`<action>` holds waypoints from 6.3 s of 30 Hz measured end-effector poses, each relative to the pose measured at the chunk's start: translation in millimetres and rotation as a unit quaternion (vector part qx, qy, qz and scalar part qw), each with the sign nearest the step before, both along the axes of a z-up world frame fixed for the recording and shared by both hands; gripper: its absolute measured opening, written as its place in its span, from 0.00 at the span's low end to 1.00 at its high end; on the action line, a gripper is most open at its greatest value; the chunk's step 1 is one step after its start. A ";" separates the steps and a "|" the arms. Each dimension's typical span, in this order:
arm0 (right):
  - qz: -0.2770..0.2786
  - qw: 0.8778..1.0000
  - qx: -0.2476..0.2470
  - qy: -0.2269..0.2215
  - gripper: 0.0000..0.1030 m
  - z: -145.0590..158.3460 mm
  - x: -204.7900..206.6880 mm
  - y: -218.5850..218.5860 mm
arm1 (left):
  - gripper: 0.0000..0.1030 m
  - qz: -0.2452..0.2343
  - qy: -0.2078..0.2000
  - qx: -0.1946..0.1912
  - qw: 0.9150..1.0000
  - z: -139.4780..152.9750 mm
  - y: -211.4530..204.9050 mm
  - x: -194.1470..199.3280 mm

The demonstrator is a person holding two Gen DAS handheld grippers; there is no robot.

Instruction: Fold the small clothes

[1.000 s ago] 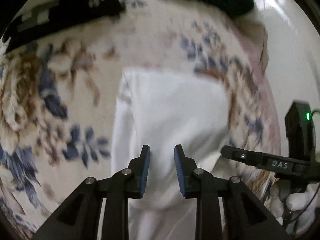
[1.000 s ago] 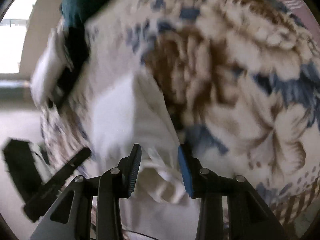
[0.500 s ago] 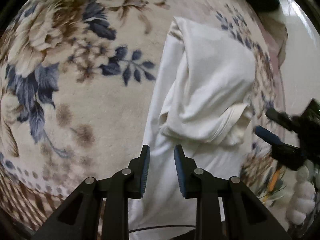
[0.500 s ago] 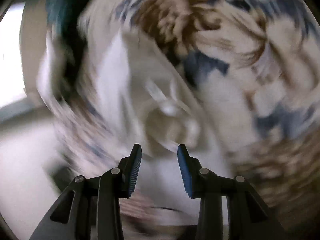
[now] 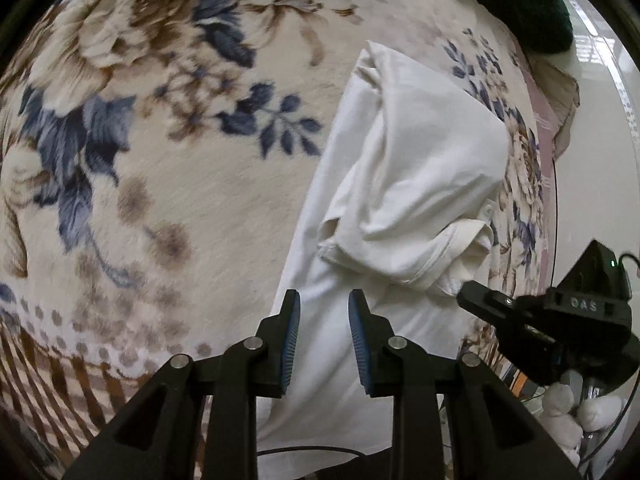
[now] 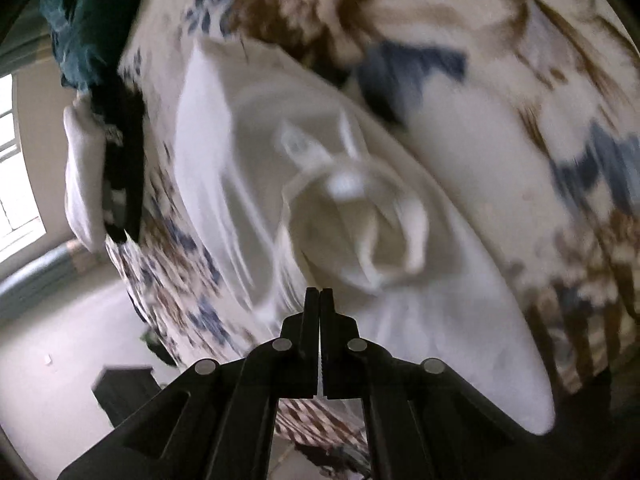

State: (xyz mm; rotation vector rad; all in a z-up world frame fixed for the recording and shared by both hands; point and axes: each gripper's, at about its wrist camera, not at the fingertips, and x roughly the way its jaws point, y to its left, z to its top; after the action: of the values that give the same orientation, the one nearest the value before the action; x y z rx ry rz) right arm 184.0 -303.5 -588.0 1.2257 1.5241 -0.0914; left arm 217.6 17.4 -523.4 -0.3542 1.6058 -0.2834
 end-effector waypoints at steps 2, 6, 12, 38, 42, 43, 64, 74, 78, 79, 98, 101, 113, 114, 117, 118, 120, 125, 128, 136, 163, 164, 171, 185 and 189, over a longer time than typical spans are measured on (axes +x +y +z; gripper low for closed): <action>-0.007 1.000 0.017 -0.006 0.01 -0.4 -2.2 -1.6 | 0.22 0.007 0.000 0.001 1.000 -0.6 2.2 0.8; -0.050 0.998 0.026 -0.020 0.43 -8.2 9.4 -11.4 | 0.22 0.010 -0.002 0.000 1.000 -1.2 0.2 6.1; -0.036 0.999 -0.022 -0.024 0.02 -12.4 27.1 -4.0 | 0.31 0.015 0.002 -0.020 1.000 0.8 -2.8 10.7; -0.099 0.992 -0.078 -0.001 0.38 -5.2 -5.2 -61.2 | 0.12 0.028 -0.047 0.013 0.998 -27.9 -27.5 27.9; -0.100 0.990 -0.100 0.011 0.14 -3.9 -12.2 -51.7 | 0.11 0.019 -0.054 0.017 0.998 -26.7 -22.2 25.1; -0.090 0.990 -0.110 0.005 0.14 0.5 -14.6 -48.9 | 0.11 0.017 -0.054 0.019 0.998 -27.4 -21.1 24.5; 0.049 0.995 -0.087 0.001 0.52 11.2 -62.5 -63.6 | 0.69 0.012 0.013 -0.040 0.999 -11.7 28.0 -71.8; 0.121 0.992 -0.028 0.019 0.52 -32.0 -160.1 -44.4 | 0.69 0.017 0.044 -0.013 0.999 -48.2 23.9 -149.9; 0.079 0.997 0.013 0.008 0.52 -48.2 -184.8 -37.9 | 0.68 -0.005 0.026 -0.003 1.000 -48.4 12.9 -159.1; 0.075 0.997 0.019 0.008 0.52 -52.0 -188.3 -36.0 | 0.67 -0.011 0.020 0.001 1.000 -48.0 9.2 -161.5; 0.069 0.987 0.047 -0.138 0.06 73.8 -92.4 -34.4 | 0.04 0.156 -0.060 -0.226 0.960 60.3 25.5 -37.1; 0.053 0.985 0.028 -0.164 0.06 85.4 -34.6 -52.5 | 0.04 0.163 -0.080 -0.239 0.954 58.1 18.2 21.8; -0.018 0.980 0.032 -0.197 0.48 47.6 125.5 -91.9 | 0.61 0.215 -0.080 -0.259 0.938 18.6 43.1 141.4; -0.019 0.979 0.022 -0.204 0.63 52.4 124.4 -94.4 | 0.62 0.212 -0.086 -0.245 0.942 20.6 47.8 138.7; -0.005 0.980 -0.029 -0.198 0.65 59.9 115.3 -98.5 | 0.62 0.165 -0.099 -0.176 0.965 18.5 45.7 135.6; 0.003 0.981 -0.039 -0.190 0.65 54.9 115.1 -98.6 | 0.62 0.137 -0.094 -0.146 0.975 9.4 38.4 138.8; 0.027 0.984 -0.055 -0.168 0.65 42.2 119.5 -93.2 | 0.62 0.108 -0.079 -0.125 0.983 -7.9 27.3 144.2; 0.039 0.988 -0.042 -0.143 0.55 11.2 128.8 -89.1 | 0.26 0.077 -0.058 -0.123 0.988 -42.6 -4.7 159.8; 0.024 0.986 -0.058 -0.157 0.05 13.6 131.2 -86.6 | 0.03 0.036 -0.100 -0.127 0.986 -28.0 -22.5 160.3; 0.021 0.984 -0.122 -0.127 0.04 14.0 141.3 -98.4 | 0.04 0.035 -0.071 -0.116 0.990 -46.3 -23.7 194.5; 0.151 0.979 -0.103 -0.088 0.03 22.0 55.0 -64.2 | 0.06 -0.032 -0.033 -0.062 0.997 -32.7 -21.5 64.4; 0.156 0.980 -0.102 -0.077 0.03 15.4 56.8 -65.4 | 0.06 -0.027 -0.021 -0.071 0.997 -38.1 -17.6 63.5; 0.115 0.990 -0.028 -0.080 0.43 6.6 62.7 -94.7 | 0.57 0.052 -0.039 -0.142 0.988 -17.1 17.1 72.6; 0.028 0.988 -0.058 -0.138 0.04 6.6 129.3 -108.7 | 0.05 0.073 -0.082 -0.099 0.989 -44.2 -14.7 164.3; 0.046 0.991 -0.070 -0.104 0.13 -2.0 124.3 -109.2 | 0.41 0.105 -0.066 -0.115 0.986 -38.1 13.8 149.5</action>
State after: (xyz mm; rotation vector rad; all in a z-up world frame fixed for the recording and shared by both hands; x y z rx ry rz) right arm 308.4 -412.8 -590.0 1.0189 1.3659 -0.0085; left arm 367.2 31.2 -561.5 -0.6644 1.3942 -0.3246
